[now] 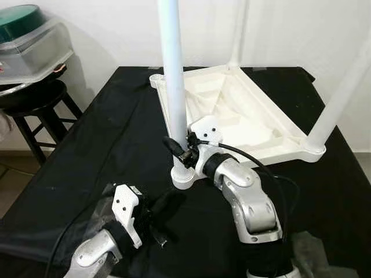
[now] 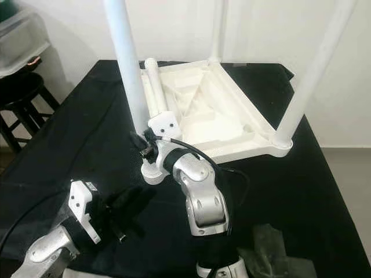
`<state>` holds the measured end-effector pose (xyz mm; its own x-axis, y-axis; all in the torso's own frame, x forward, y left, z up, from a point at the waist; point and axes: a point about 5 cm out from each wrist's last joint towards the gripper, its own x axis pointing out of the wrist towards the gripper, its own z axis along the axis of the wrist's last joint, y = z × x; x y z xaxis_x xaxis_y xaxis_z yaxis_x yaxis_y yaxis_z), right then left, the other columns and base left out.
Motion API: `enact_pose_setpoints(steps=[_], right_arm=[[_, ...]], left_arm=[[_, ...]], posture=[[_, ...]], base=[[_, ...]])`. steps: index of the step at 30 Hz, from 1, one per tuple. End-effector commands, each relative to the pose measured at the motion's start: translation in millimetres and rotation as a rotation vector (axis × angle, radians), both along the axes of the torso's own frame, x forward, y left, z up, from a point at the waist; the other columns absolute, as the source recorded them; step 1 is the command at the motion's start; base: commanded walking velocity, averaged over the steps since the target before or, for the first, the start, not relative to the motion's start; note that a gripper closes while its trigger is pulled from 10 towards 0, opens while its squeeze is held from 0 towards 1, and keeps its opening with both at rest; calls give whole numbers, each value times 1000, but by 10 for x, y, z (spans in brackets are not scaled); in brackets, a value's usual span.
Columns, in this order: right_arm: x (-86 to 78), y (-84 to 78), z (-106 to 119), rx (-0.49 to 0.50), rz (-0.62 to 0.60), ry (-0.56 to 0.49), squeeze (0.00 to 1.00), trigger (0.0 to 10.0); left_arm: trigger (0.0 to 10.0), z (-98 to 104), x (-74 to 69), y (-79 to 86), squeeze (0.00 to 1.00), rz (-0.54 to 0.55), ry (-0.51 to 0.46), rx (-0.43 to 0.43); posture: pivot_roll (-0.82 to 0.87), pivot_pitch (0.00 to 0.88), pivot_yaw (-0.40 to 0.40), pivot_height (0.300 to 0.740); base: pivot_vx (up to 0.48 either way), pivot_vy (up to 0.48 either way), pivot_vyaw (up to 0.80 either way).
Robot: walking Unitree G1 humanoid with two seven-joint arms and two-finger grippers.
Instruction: Building children table
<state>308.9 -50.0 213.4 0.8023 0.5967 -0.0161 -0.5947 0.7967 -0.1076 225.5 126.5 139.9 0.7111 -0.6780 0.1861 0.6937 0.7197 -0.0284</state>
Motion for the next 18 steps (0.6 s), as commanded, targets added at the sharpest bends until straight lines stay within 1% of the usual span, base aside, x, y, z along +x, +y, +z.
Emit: enact_pose_setpoints(steps=[1, 3, 4, 5, 6, 7, 8, 9, 10, 12, 14, 15, 16, 17, 18], right_arm=[[-47, -1, -405, -28, -113, 238, 86, 10000], [-64, -4, -400, -27, -129, 237, 86, 10000], [-36, -39, -346, 12, -117, 203, 1000, 10000], [-24, -80, -314, 29, -95, 169, 1000, 10000], [-24, -80, -314, 29, -95, 169, 1000, 10000], [-15, -122, -285, 41, -72, 134, 1000, 10000], [-14, -130, -280, 43, -68, 128, 1000, 10000], [-48, -223, -297, 47, -52, 100, 1000, 10000], [-48, -223, -297, 47, -52, 100, 1000, 10000], [-102, -300, -323, 48, -37, 84, 1000, 10000], [-129, -322, -335, 47, -33, 85, 1000, 10000], [-213, -402, -369, 50, -26, 89, 1000, 10000], [-260, -447, -386, 53, -23, 90, 1000, 10000], [-260, -447, -386, 53, -23, 90, 1000, 10000], [-307, -507, -416, 50, -28, 90, 1000, 10000]], left_arm=[[10000, -19, -8, 27, 0, 27, -3, 8], [10000, -18, -8, 28, 0, 29, -4, 6], [10000, -15, -2, 19, 0, 28, -6, 3], [10000, -14, 2, 14, 0, 27, -6, 2], [10000, -14, 2, 14, 0, 27, -6, 2], [10000, -14, 6, 10, 0, 26, -7, 1], [10000, -14, 7, 10, 0, 26, -7, 1], [10000, -17, 16, 10, 0, 30, -8, 7], [10000, -17, 16, 10, 0, 30, -8, 7], [10000, -18, 24, 22, 0, 44, -8, 13], [10000, -18, 26, 31, 0, 53, -7, 15], [10000, -15, 54, 71, 0, 100, 0, 13], [10000, -13, 73, 95, 0, 129, 5, 10], [10000, -13, 73, 95, 0, 129, 5, 10], [10000, -10, 94, 126, 0, 170, 10, 9]], posture=[[36, 185, 20, 740], [36, 185, 20, 740], [19, 191, 18, 740], [10, 191, 18, 740], [10, 191, 18, 740], [10, 191, 18, 740], [10, 191, 18, 740], [-5, 188, 19, 740], [-5, 188, 19, 740], [-14, 187, 22, 740], [-14, 187, 22, 740], [-24, 185, 29, 740], [-24, 185, 29, 740], [-24, 185, 29, 740], [-30, 183, 32, 740]], base=[[0, 0, 0], [0, 0, 0], [0, 0, 0], [0, 0, 0], [0, 0, 0], [0, 0, 0], [0, 0, 0], [0, 0, 0], [0, 0, 0], [0, 0, 0], [0, 0, 0], [0, 0, 0], [0, 0, 0], [0, 0, 0], [0, 0, 0]])
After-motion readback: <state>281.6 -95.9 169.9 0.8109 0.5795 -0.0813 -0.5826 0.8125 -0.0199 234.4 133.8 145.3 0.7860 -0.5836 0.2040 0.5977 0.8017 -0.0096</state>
